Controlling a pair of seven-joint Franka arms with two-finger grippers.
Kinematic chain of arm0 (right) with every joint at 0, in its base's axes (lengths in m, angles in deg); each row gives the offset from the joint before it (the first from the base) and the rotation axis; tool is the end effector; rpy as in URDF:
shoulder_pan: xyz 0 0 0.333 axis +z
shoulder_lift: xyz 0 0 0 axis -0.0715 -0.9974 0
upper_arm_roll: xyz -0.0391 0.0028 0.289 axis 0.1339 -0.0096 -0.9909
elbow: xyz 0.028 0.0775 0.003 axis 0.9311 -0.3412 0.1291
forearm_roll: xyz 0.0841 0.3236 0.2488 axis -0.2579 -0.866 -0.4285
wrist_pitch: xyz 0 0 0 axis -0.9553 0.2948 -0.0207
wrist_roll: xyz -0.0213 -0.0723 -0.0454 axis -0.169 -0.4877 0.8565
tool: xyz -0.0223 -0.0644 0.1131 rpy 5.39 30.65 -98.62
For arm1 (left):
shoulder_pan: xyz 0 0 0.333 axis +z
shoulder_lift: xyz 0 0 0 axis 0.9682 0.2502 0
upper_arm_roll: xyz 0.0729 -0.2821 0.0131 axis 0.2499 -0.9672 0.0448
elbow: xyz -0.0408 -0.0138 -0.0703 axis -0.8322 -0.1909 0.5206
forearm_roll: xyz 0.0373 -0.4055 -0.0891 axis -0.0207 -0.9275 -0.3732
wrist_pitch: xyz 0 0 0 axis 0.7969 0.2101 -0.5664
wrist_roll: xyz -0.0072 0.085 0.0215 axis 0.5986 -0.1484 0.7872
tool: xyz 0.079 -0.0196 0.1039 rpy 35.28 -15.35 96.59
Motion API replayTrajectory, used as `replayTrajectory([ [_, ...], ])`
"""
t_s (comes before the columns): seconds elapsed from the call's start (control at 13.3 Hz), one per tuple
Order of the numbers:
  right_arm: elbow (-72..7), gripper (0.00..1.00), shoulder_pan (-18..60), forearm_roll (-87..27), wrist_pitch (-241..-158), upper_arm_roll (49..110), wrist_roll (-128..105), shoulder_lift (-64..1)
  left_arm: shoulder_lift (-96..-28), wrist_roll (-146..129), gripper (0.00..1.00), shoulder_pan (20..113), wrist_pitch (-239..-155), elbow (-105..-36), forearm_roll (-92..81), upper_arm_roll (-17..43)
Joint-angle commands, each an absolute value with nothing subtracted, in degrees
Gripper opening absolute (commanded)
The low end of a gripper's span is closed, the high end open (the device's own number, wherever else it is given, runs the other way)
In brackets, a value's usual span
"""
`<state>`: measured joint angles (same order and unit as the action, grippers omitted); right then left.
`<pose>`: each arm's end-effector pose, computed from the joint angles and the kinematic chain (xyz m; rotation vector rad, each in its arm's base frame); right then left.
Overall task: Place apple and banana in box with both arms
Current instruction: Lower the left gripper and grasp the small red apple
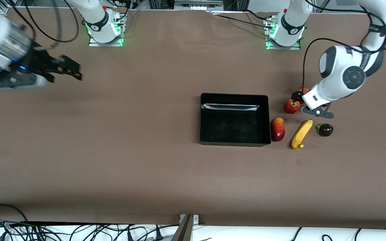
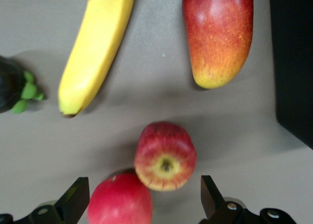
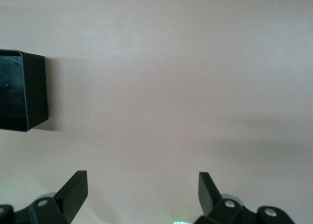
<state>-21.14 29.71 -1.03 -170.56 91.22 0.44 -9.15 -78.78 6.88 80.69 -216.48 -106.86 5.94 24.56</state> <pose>0.5684 0.1059 0.5769 -3.0167 -0.0438 0.0999 0.4982 -0.0154 0.1819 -3.1146 0.3424 0.2245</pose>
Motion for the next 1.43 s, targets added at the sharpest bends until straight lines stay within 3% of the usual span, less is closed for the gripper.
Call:
replayTrajectory([
  [0.0,-28.2,1.00,29.3,2.8,-172.3,90.4,-0.3,-4.0,-76.4,2.3,1.00,80.3,-224.2,-110.5,6.6,23.4],
  [0.3,-28.7,1.00,12.8,6.1,-174.0,76.3,-2.9,-4.3,-74.0,1.2,1.00,80.4,-227.5,-111.6,6.7,22.4],
  [0.38,-28.7,1.00,8.8,6.1,-174.5,73.3,-4.1,-4.8,-74.2,1.7,0.87,80.3,-227.4,-111.4,7.3,22.3],
  [0.45,-28.7,1.00,3.7,6.1,-174.9,69.1,-4.8,-5.2,-74.5,2.3,0.42,80.3,-226.7,-111.1,7.4,22.3],
  [0.53,-28.6,1.00,-0.1,6.1,-175.2,64.7,-5.0,-5.3,-74.3,2.4,0.27,80.3,-226.7,-111.0,7.5,22.3],
  [0.6,-28.2,1.00,-0.5,6.0,-175.1,64.4,-4.8,-5.3,-74.3,2.6,0.16,80.3,-226.7,-110.9,7.5,22.4],
  [0.9,-27.9,1.00,-0.5,5.4,-174.6,64.4,-3.7,-5.7,-80.8,5.4,0.12,80.6,-218.9,-107.2,7.9,22.2],
  [1.21,-26.0,1.00,-0.6,5.9,-174.4,64.7,-4.4,-5.7,-81.0,2.0,0.14,80.0,-189.7,-87.1,6.9,16.1],
  [1.36,-25.9,1.00,-0.6,6.2,-174.9,64.7,-4.3,-5.9,-79.2,-9.2,0.14,79.6,-182.3,-80.3,6.9,9.2],
])
